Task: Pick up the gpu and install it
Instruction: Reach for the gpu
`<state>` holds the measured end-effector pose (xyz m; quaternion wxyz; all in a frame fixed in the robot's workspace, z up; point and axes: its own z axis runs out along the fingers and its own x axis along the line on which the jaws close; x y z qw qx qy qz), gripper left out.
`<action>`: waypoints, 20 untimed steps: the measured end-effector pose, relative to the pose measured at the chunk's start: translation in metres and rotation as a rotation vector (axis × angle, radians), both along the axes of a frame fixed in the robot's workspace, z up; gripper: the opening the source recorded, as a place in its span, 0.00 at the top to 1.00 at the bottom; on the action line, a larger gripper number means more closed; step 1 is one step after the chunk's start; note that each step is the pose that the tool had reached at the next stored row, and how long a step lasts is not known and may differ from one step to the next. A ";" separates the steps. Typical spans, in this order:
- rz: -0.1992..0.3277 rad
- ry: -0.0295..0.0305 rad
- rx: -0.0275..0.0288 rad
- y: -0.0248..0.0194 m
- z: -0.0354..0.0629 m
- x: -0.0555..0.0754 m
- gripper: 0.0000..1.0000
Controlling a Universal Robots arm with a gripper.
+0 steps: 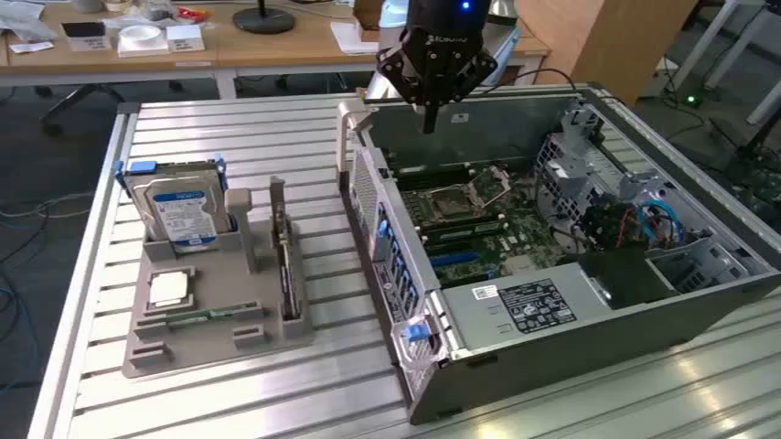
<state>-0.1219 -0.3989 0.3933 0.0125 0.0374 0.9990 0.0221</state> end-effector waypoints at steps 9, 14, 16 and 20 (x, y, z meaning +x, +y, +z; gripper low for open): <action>0.000 0.0000 0.0000 0.0000 0.0000 -0.001 0.89; 0.000 0.0000 0.0000 0.0000 0.0000 -0.002 0.89; 0.000 0.0000 0.0000 0.0000 0.0000 -0.002 0.89; 0.000 0.0000 0.0000 0.0000 0.0000 -0.002 0.89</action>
